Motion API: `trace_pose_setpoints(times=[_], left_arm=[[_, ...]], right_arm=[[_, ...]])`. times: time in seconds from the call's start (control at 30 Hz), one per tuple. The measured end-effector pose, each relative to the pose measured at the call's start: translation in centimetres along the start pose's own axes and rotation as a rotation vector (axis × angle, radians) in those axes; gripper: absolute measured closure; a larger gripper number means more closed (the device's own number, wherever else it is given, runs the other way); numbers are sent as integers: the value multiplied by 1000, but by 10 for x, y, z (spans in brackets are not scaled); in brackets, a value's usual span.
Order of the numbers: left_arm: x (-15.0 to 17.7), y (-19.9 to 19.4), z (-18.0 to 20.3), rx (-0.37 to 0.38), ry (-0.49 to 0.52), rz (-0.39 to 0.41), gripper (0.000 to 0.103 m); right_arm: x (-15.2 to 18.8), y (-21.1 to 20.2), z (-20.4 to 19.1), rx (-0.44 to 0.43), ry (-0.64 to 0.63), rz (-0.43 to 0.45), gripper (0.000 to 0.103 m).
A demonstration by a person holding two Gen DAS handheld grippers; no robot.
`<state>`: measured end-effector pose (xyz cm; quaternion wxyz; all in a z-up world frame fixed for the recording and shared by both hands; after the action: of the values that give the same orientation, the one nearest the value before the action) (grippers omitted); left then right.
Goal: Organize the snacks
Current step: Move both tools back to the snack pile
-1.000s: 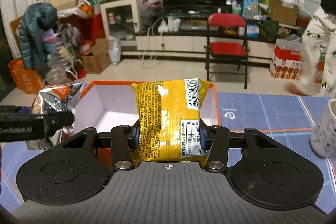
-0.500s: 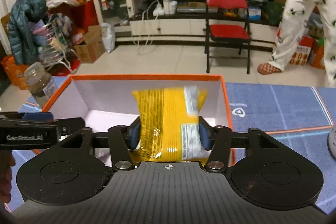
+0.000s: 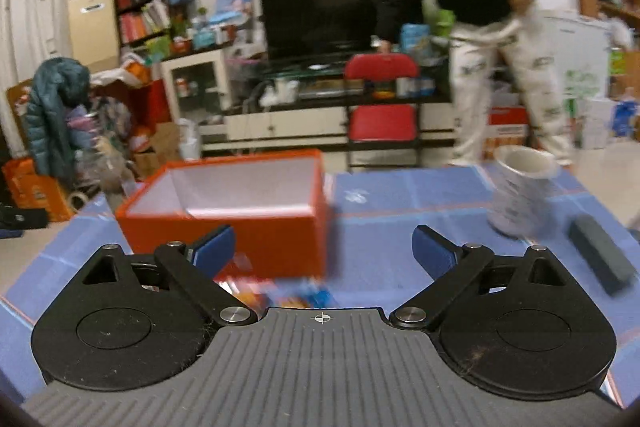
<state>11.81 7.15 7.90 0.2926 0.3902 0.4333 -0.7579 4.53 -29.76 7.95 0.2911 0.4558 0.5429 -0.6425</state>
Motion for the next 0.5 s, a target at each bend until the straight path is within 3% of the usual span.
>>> trace_pose_setpoints(times=[0.13,0.23,0.37,0.5], left_arm=[[39,-7,2,3,-39,-15,4],[60,3,-3,-45,-28,-86,4],[54,11,-10,-93,11,-63,4],[54,19,-16,-97,-7,-66,4]], right_arm=[[41,-12,5,10,-59,-25,16],[67,0,-9,39,-128,-89,23],[74,17,-29,86,-129,-138,29],[76,28,-50,71,-95,-151,30]])
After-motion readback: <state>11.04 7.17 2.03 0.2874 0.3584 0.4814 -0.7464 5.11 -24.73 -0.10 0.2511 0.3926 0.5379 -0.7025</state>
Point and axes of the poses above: each gripper's, at about its wrist camera, not at the fingertips, and y roughly the way its jaws point, z to its right, x to its underside, the point moved 5 cm from there along y, roughly the way its jaws point, and after that the axes turned 11 degrees about x, right-handed, at the moved point
